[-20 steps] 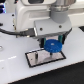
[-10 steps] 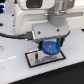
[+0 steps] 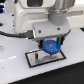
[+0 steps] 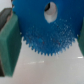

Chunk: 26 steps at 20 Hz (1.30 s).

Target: Insert the blue gear onto the right peg, followed by the red gear

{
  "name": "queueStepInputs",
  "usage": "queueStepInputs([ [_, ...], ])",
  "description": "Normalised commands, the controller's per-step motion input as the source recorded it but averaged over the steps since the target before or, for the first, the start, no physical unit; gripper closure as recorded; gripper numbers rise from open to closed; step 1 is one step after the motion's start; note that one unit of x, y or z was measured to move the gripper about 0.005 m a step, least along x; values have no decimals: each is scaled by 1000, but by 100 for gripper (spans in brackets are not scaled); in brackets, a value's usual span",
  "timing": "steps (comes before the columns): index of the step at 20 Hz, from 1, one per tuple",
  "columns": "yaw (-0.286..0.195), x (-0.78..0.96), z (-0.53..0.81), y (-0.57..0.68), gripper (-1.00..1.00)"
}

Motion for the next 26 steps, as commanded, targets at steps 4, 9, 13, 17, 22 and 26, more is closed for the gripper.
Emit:
queueStepInputs([
  [4,0,158,-192,-65,100],
  [9,0,172,260,-38,100],
  [13,0,113,-29,-74,100],
  [17,0,52,104,27,100],
  [22,0,169,-214,-72,100],
  [26,0,162,12,-63,100],
])
